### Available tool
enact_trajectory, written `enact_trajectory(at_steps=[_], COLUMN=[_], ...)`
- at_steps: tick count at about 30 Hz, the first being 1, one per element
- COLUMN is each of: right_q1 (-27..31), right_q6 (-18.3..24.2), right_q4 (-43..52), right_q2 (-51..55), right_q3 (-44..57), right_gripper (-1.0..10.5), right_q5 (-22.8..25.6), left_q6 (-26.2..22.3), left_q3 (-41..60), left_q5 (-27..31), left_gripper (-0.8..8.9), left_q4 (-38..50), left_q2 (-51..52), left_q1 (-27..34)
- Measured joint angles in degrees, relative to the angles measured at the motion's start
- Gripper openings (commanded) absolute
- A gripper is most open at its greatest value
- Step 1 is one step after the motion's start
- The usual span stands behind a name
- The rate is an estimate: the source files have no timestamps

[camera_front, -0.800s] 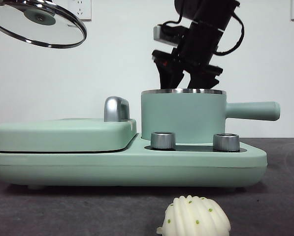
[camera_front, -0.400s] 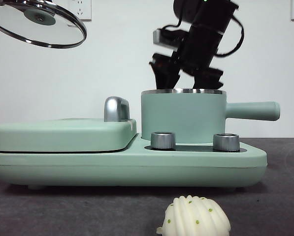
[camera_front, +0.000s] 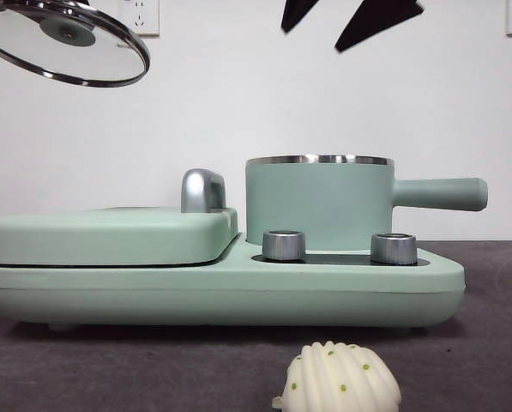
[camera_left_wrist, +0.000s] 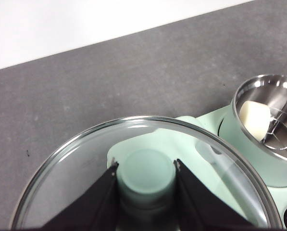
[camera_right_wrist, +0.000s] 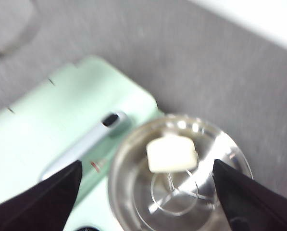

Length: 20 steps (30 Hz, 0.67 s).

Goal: Put the buns in a small steamer

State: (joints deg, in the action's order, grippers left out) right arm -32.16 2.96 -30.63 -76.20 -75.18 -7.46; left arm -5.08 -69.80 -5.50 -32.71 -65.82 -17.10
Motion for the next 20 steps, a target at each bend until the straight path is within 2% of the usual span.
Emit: enact_trajectory(at_steps=[5, 8, 14, 20], right_q1=[-1.3, -2.7, -7.0, -12.4], right_q6=[-0.3, -0.4, 0.0, 1.4], right_q4=[9.4, 10.8, 9.4, 2.8], right_q2=[10.3, 14.7, 21.2, 22.3], right_q3=[13.0, 19.7, 29.7, 33.3], right_gripper=[4.2, 4.2, 4.2, 4.2], right_q5=[0.0, 0.0, -1.8, -1.8], left_q6=[0.0, 0.0, 0.0, 0.0], left_q3=[0.0, 0.0, 0.0, 0.0], left_q5=[0.0, 0.0, 0.0, 0.0], left_gripper=[0.11, 0.11, 0.11, 0.11], left_q4=[-0.9, -0.9, -0.9, -0.9], left_q2=[0.0, 0.0, 0.0, 0.0], left_q1=[0.0, 0.0, 0.0, 0.0])
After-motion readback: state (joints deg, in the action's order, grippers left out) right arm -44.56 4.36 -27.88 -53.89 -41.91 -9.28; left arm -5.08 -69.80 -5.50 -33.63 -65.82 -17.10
